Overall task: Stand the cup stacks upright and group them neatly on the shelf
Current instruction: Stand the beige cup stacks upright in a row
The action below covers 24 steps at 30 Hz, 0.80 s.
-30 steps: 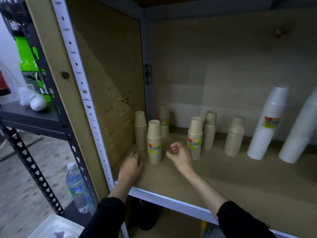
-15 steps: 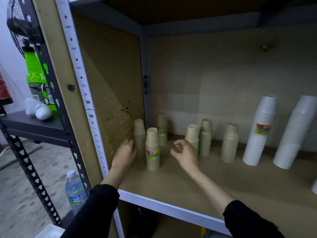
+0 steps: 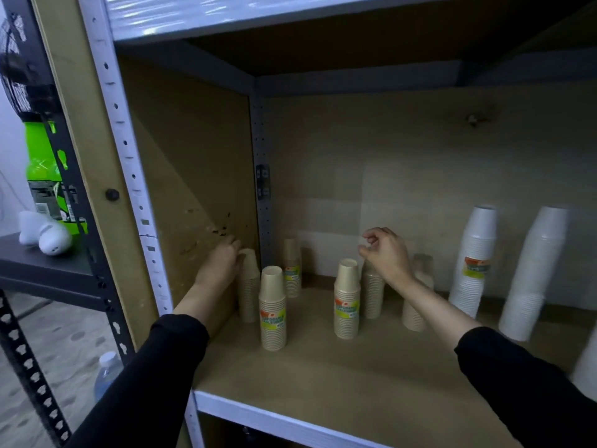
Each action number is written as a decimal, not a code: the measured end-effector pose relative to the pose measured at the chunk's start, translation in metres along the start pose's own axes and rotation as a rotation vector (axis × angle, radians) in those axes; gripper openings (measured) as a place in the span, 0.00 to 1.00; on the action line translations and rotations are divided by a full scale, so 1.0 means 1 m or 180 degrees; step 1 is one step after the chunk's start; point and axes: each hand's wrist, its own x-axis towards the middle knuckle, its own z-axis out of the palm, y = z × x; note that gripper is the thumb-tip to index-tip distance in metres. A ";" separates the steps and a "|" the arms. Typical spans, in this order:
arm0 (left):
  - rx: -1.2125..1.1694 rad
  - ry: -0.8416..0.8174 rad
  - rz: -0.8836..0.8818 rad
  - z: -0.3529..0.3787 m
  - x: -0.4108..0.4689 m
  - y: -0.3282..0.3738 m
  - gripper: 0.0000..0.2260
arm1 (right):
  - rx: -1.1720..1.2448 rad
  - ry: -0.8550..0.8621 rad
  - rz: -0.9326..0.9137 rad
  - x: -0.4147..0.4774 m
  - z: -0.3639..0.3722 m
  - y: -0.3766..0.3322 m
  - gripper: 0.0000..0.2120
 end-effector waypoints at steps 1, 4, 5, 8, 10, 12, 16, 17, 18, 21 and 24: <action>-0.0008 -0.0038 -0.0021 -0.001 0.004 0.000 0.16 | -0.0080 -0.0032 0.0014 0.006 -0.002 0.003 0.16; -0.0004 -0.0077 -0.0018 -0.001 0.013 -0.001 0.16 | -0.0211 -0.0145 0.0108 0.019 -0.006 0.011 0.16; -0.0009 -0.0085 -0.0018 0.000 0.016 -0.001 0.17 | -0.0220 -0.0175 0.0130 0.023 -0.006 0.014 0.16; -0.0081 -0.0124 -0.0052 0.003 0.023 -0.003 0.17 | -0.0352 -0.0330 0.0194 0.029 -0.004 0.021 0.16; -0.0157 -0.0195 -0.0089 0.006 0.028 -0.005 0.16 | -0.0509 -0.0503 0.0223 0.033 -0.001 0.026 0.16; -0.0239 -0.0303 -0.0120 0.010 0.032 -0.008 0.15 | -0.0634 -0.0671 0.0266 0.036 0.002 0.030 0.17; -0.0248 -0.0432 -0.0120 0.016 0.033 -0.013 0.13 | -0.0873 -0.0874 0.0314 0.040 0.007 0.034 0.18; -0.0231 -0.0430 -0.0108 0.016 0.033 -0.014 0.13 | -0.0914 -0.0934 0.0339 0.041 0.009 0.035 0.18; -0.0210 -0.0421 -0.0091 0.017 0.033 -0.015 0.14 | -0.0948 -0.0994 0.0363 0.042 0.010 0.035 0.17; -0.0201 -0.0387 0.0003 0.017 0.032 -0.016 0.14 | -0.1014 -0.1074 0.0383 0.044 0.014 0.037 0.15; -0.0195 -0.0348 0.0044 0.015 0.033 -0.017 0.13 | -0.0996 -0.1086 0.0344 0.047 0.016 0.037 0.14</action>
